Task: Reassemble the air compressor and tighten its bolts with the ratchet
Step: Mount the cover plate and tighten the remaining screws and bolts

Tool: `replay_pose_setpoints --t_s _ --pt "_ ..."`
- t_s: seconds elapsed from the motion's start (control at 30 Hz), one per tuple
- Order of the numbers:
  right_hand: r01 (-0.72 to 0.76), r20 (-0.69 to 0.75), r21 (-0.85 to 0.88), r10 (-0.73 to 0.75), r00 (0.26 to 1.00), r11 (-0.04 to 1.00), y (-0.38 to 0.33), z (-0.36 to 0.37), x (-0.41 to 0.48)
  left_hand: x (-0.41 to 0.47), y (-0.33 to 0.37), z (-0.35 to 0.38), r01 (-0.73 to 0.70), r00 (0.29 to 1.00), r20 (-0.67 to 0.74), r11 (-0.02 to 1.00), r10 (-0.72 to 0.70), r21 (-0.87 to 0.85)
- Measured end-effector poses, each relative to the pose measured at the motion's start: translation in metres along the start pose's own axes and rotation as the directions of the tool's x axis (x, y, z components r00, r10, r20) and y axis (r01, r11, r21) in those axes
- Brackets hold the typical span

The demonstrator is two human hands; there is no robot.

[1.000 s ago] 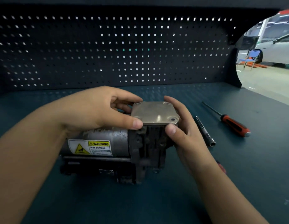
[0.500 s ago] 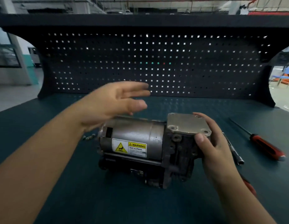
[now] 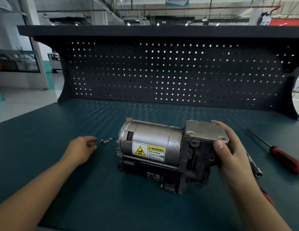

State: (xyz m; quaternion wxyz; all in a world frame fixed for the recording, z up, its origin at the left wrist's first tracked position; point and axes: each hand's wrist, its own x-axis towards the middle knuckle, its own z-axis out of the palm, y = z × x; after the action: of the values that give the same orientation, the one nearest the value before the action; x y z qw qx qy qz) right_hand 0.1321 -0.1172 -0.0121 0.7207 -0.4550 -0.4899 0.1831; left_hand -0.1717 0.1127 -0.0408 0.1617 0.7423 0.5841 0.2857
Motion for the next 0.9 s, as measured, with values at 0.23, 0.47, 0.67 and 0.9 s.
replay_pose_setpoints --t_s 0.23,0.47,0.67,0.9 --pt "-0.009 0.005 -0.002 0.009 1.000 1.000 0.000 0.000 0.000 0.041 0.000 0.023 -0.135 0.987 0.112 0.970 0.114 0.204" --pt "-0.014 0.017 0.017 0.014 1.000 1.000 0.000 -0.001 0.000 0.043 -0.007 0.027 -0.090 0.996 0.000 0.959 0.094 0.270" --pt "-0.010 0.013 0.028 0.009 1.000 1.000 -0.001 0.000 -0.001 0.021 0.012 0.002 -0.111 0.961 -0.248 0.992 0.121 0.056" --pt "-0.001 0.020 0.026 0.001 1.000 1.000 -0.001 -0.001 -0.002 -0.057 0.132 -0.048 -0.466 0.865 -0.446 0.695 0.229 -0.548"
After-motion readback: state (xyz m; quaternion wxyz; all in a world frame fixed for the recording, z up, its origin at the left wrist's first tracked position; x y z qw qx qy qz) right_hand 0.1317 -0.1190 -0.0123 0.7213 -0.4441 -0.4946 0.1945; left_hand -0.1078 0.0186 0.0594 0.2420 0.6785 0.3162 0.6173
